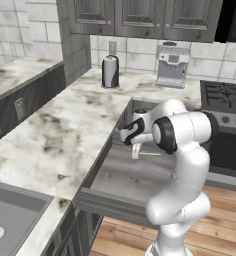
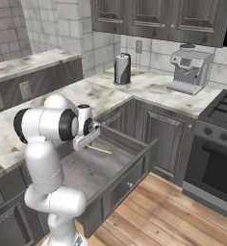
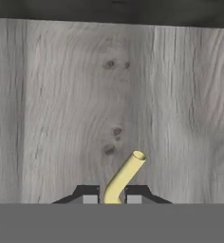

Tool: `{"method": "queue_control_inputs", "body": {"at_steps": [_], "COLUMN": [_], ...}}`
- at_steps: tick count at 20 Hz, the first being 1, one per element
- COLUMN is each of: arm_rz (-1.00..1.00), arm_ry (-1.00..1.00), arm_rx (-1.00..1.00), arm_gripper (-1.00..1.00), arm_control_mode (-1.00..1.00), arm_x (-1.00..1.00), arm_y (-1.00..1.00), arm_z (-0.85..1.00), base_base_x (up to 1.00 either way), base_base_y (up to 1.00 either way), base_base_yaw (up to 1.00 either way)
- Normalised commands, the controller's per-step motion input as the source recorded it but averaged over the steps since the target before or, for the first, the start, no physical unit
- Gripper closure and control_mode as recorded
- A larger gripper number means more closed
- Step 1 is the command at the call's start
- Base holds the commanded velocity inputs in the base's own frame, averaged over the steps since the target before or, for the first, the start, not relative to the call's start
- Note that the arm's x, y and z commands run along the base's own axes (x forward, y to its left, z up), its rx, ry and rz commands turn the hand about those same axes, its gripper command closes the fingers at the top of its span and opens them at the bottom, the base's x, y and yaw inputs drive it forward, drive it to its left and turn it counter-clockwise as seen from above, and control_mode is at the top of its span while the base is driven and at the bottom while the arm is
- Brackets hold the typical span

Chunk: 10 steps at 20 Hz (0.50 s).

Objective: Take a straw from the drawer in front and place it inside the glass cup on the dining counter.

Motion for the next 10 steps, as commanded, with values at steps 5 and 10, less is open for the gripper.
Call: {"method": "queue_control_inputs", "body": {"at_steps": [5, 10], "arm_rz": [0.0, 0.0], "arm_ry": [-0.08, -0.08], "arm_rx": [0.11, 0.14], "arm_gripper": [1.0, 1.0], "arm_control_mode": [-1.0, -1.0], "arm_x": [-0.38, -0.37], "arm_y": [0.08, 0.06], "arm_z": [1.0, 1.0], "base_base_x": [0.0, 0.0], "base_base_y": [0.0, 0.0], "base_base_yaw": [0.0, 0.0]}}
